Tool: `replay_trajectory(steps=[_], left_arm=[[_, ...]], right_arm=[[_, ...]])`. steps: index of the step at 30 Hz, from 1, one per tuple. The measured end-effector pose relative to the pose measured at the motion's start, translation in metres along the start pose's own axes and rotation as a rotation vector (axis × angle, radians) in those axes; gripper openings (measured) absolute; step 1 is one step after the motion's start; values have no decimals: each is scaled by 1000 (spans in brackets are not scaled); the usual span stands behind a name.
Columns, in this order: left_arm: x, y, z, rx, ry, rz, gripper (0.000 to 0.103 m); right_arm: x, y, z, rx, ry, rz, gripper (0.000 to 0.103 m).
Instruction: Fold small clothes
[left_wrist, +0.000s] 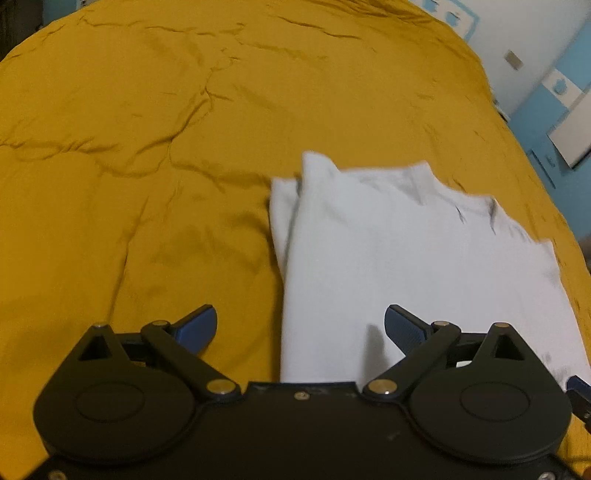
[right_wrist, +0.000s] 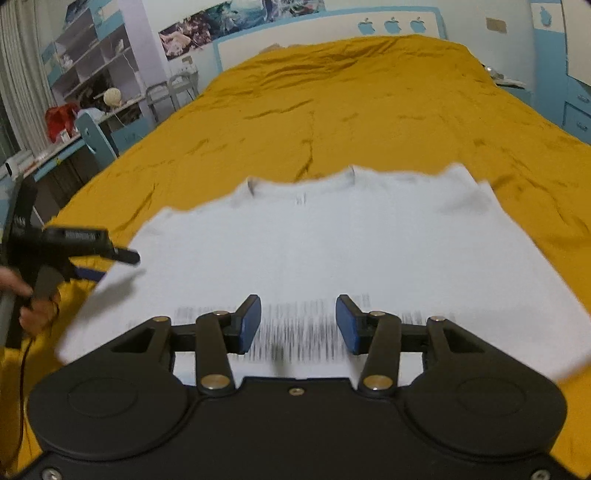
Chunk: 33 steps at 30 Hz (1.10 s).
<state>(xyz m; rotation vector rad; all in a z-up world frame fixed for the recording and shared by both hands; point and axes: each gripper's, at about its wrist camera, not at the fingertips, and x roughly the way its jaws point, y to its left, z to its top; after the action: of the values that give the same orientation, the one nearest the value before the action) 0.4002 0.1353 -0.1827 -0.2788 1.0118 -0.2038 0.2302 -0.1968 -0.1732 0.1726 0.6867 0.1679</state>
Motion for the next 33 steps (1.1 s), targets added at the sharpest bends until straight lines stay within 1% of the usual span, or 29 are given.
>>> replay_trajectory(steps=[4,7,9,11,15,16,17,18,20,21,23,26,29,33], left_arm=[[-21,-4,-35,40,22,-4,102],[-30,-9,-56,42,43,-34,102],[-31,-12,-65,47,47,-47,102],[-28,-12,-69,36,51,-55,103],[-24,-7,-73,-32,61,-131,103],[-22,-7,-73,-41,61,-147,99],[-23,-6,-73,-51,58,-164,90],[-22,-4,-72,-66,59,-181,83],[-22,-1,-71,-103,62,-210,46],[-22,1,-71,-125,64,-222,40],[-23,4,-70,-150,61,-228,26],[-30,4,-68,-157,44,-247,13],[-39,-3,-65,-157,27,-244,11],[-51,-16,-56,-146,-7,-234,10]], right_arm=[[-9,-1,-16,-1,3,-24,50],[-1,-5,-18,20,31,-26,50],[4,-4,-22,27,33,-29,50],[7,-1,-26,2,36,-39,50],[10,2,-37,-17,39,-59,50],[11,3,-39,-24,36,-63,50],[11,3,-40,-29,36,-66,51],[11,4,-42,-31,36,-68,51],[11,4,-44,-33,33,-68,53],[11,5,-44,-33,34,-69,53],[11,5,-44,-34,34,-68,54],[11,4,-44,-26,36,-59,56],[12,4,-45,-24,39,-49,59],[11,2,-45,-11,39,-35,60]])
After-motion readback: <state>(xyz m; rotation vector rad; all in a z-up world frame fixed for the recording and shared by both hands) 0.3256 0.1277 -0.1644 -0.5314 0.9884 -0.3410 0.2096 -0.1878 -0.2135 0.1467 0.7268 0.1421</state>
